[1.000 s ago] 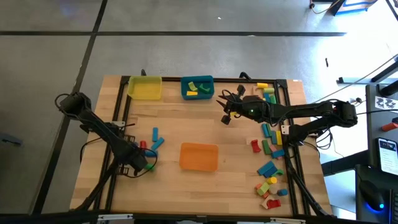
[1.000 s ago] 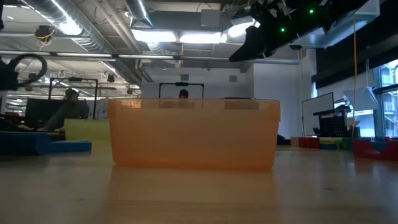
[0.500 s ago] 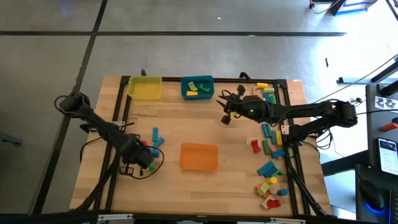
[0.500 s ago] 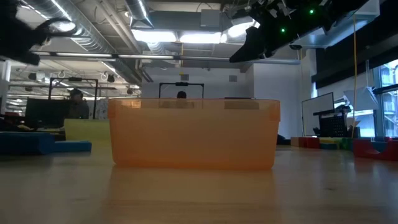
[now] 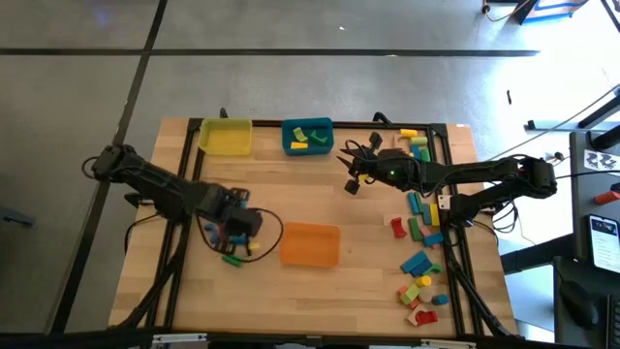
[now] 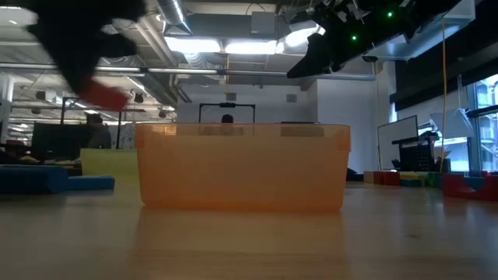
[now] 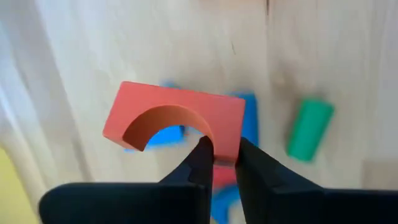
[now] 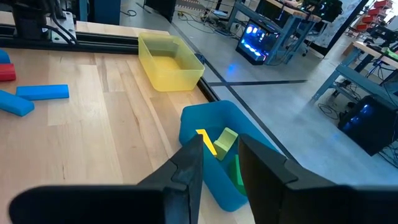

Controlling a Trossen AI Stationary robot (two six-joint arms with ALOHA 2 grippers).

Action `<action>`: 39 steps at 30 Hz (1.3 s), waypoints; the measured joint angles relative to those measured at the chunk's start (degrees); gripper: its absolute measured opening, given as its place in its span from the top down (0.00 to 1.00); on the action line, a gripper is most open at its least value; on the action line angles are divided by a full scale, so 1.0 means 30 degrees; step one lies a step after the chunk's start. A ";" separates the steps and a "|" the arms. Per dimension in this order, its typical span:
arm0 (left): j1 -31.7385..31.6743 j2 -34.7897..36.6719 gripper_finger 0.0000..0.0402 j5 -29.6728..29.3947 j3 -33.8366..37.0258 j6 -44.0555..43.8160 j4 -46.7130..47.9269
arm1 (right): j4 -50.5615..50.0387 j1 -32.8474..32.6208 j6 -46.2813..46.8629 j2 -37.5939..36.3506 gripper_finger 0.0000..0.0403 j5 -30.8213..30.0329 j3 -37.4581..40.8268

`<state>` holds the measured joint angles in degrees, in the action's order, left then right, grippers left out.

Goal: Sort blocks by size
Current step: Put the orange arch block into the blue bin

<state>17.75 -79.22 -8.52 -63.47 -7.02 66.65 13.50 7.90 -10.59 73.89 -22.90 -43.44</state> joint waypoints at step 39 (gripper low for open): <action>-1.6422 -0.3334 0.89 0.1352 0.0127 1.1569 -1.8261 | 0.0013 0.0007 -0.0006 0.0000 0.75 -0.0004 0.0000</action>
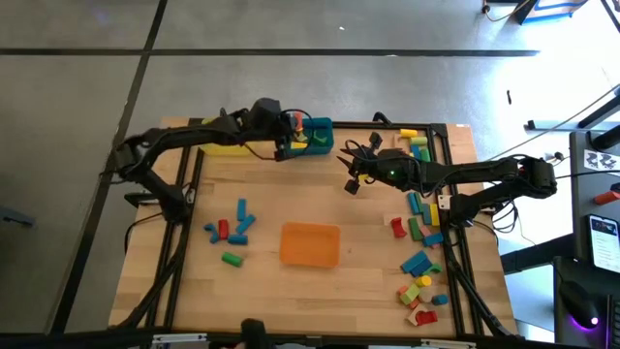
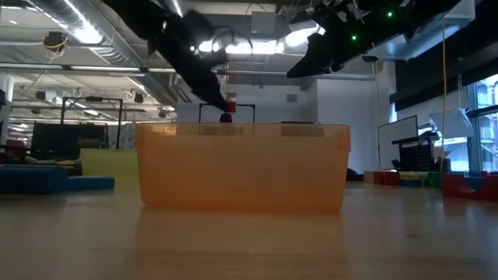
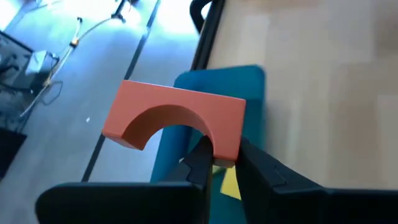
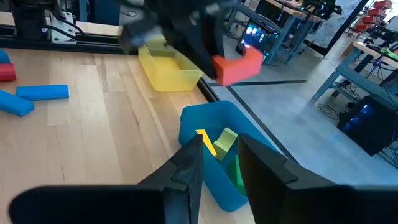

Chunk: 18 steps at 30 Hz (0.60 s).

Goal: Sort blocks by size
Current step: Put the orange arch block into the blue bin

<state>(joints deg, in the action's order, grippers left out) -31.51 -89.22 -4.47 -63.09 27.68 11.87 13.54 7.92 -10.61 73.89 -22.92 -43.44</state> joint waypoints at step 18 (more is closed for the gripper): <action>-0.1907 -0.5014 0.88 0.0458 0.0015 -0.0284 -0.0811 | -0.0015 -0.0007 0.0000 0.0000 0.75 0.0007 0.0000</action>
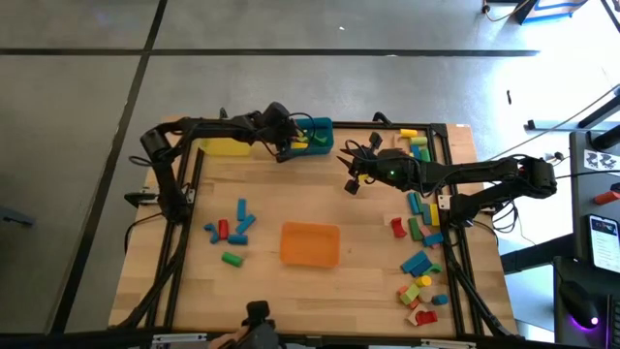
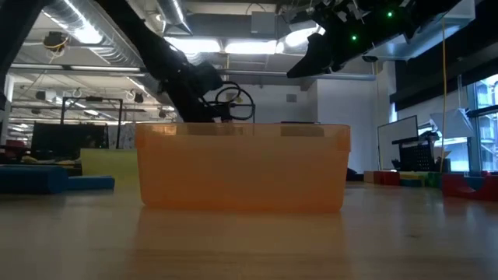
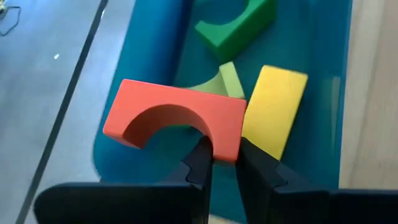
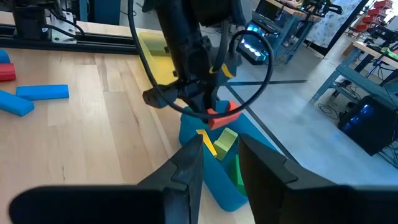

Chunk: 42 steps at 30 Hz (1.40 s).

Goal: Sort blocks by size
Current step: Put the orange arch block into the blue bin, then put the blue arch block into the blue bin

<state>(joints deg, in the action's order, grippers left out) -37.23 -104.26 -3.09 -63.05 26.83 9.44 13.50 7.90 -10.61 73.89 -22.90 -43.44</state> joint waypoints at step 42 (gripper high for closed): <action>0.0036 0.0981 0.63 -0.0056 0.0000 -0.0917 0.0273 | -0.0202 0.0003 -0.0058 0.0000 0.75 -0.0003 0.0000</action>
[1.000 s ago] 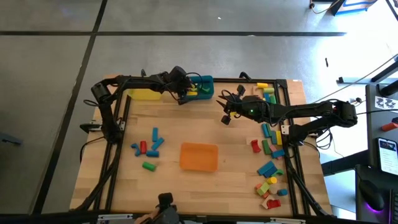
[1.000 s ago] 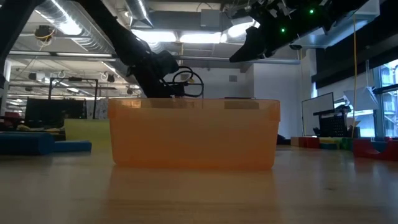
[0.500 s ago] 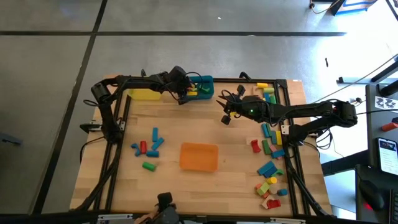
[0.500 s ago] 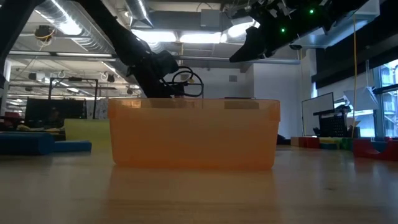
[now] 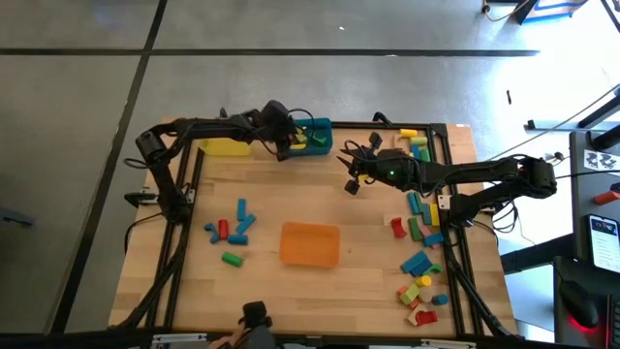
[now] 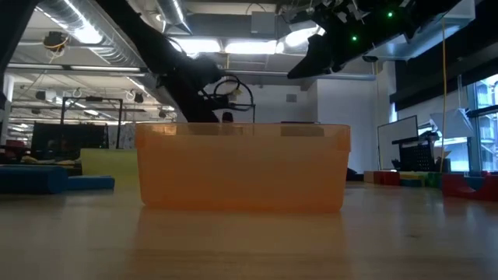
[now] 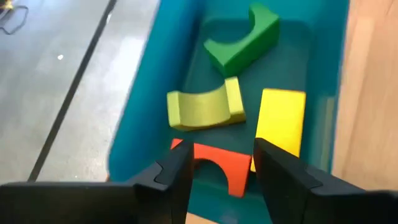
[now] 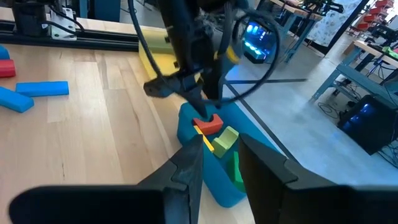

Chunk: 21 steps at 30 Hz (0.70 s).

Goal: Sort blocks by size
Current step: Put the blue arch block into the blue bin

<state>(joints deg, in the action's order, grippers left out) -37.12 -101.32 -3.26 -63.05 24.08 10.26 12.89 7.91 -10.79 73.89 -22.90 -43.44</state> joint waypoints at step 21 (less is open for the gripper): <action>0.2675 0.7467 0.64 -0.0046 -0.0015 -0.2220 0.6349 | 0.0020 -0.0003 0.0000 0.0000 0.75 0.0003 0.0000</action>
<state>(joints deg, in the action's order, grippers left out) -29.10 -78.92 -3.40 -63.09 17.42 29.30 12.95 7.90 -10.79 73.89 -22.90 -43.44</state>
